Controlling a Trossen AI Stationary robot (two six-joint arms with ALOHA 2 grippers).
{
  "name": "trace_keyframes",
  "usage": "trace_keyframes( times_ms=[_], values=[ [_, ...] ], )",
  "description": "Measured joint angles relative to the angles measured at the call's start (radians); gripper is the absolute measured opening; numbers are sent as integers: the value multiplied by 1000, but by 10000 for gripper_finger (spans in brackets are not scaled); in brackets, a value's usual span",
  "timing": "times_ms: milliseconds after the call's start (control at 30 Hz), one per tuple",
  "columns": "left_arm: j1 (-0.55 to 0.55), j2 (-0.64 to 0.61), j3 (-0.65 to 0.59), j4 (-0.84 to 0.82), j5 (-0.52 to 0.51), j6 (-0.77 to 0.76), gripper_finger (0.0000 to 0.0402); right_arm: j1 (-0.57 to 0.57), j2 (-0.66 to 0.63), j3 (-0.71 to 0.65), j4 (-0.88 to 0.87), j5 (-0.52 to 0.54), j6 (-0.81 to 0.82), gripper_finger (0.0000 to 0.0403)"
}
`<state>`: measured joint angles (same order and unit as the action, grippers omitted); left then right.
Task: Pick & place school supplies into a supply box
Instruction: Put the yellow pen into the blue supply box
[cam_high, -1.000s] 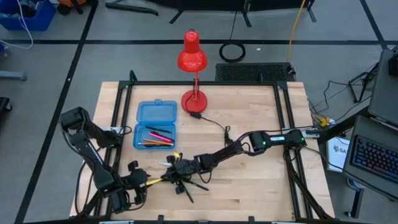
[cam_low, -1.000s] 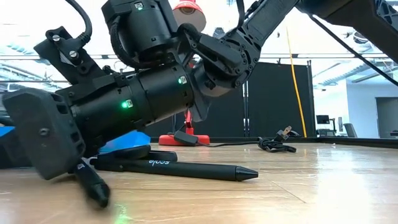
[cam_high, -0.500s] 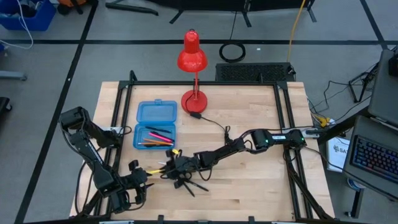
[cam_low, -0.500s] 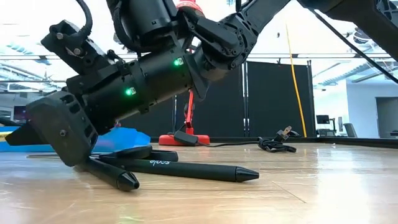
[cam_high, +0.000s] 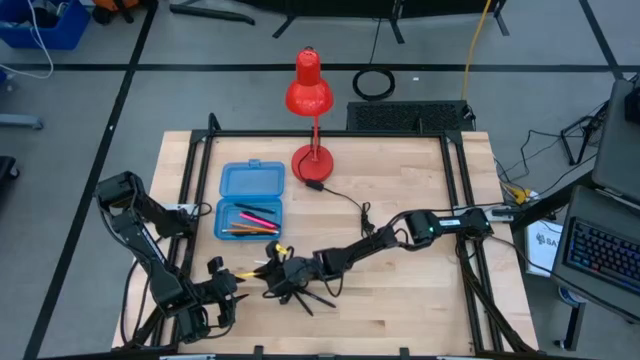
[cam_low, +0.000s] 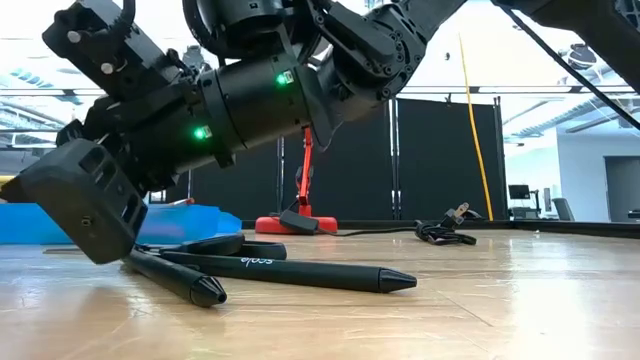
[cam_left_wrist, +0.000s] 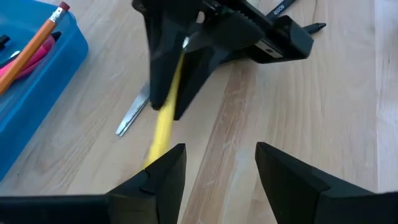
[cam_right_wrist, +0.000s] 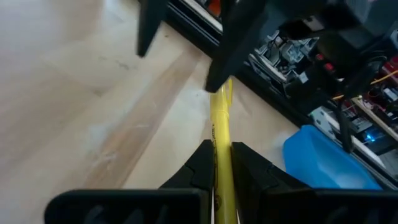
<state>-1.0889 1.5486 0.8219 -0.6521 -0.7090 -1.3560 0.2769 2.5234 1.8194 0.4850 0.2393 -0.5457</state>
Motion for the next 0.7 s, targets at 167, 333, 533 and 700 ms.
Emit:
trace_keyframes(
  times_ms=[167, 333, 533, 700],
  values=[
    [0, 0, 0, 0, 0, 0, 200, -9, -22, 1, -24, 22, -25, 22],
    [-10, 0, 0, 2, 2, -1, 200, -40, -69, 2, -81, 20, -1, 22],
    [-40, -1, 1, 8, 8, -31, 200, -84, -115, 3, -126, -32, 42, 22],
    [-61, -1, 1, 18, 3, -60, 200, -119, -122, 3, -132, -33, 42, 22]
  ],
)
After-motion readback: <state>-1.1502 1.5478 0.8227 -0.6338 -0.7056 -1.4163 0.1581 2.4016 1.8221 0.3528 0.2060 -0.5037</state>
